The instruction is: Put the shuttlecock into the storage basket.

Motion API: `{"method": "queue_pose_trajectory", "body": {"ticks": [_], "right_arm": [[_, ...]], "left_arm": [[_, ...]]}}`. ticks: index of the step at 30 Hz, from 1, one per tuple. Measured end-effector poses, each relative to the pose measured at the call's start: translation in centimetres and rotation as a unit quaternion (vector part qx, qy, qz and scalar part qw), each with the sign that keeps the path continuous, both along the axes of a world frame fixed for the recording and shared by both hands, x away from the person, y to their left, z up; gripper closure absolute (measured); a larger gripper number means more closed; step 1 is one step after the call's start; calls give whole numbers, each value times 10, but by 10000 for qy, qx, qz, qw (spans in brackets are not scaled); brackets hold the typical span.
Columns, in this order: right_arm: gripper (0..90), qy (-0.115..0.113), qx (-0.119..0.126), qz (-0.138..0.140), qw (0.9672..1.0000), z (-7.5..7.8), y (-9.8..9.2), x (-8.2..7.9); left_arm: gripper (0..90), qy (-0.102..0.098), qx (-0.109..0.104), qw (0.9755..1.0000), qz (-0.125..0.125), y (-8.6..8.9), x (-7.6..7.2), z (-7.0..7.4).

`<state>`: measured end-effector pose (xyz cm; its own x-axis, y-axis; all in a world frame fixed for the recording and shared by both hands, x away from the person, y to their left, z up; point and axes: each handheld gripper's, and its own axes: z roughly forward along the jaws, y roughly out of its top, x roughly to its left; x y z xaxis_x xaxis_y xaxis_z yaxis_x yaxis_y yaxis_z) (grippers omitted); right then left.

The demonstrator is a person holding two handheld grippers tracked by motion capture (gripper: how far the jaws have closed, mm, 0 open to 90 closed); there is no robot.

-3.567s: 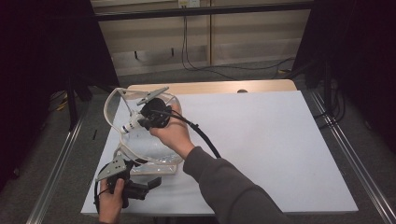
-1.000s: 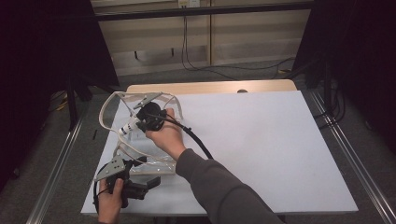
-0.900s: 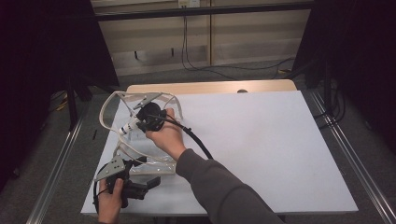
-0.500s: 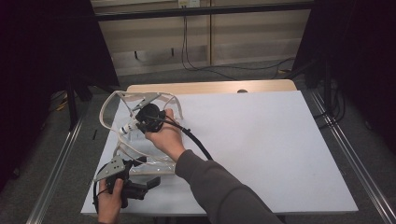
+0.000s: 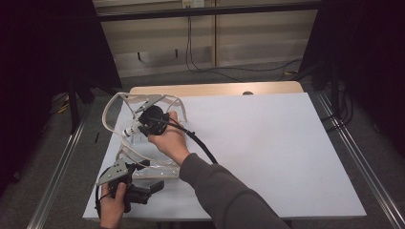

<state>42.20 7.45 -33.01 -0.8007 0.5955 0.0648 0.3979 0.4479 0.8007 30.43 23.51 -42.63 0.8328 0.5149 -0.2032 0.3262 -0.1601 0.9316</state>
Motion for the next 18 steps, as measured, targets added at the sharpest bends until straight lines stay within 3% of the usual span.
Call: {"method": "queue_pose_trajectory", "body": {"ticks": [5, 18], "right_arm": [[872, 26, 57, -10, 10000, 0, 1, -1], [872, -49, -110, -43, 9999, -9, 2, 3]], "left_arm": [[14, 0, -8, 10000, 12, 0, 0, 0], [14, 3, -14, 10000, 27, 1, 0, 0]]}}
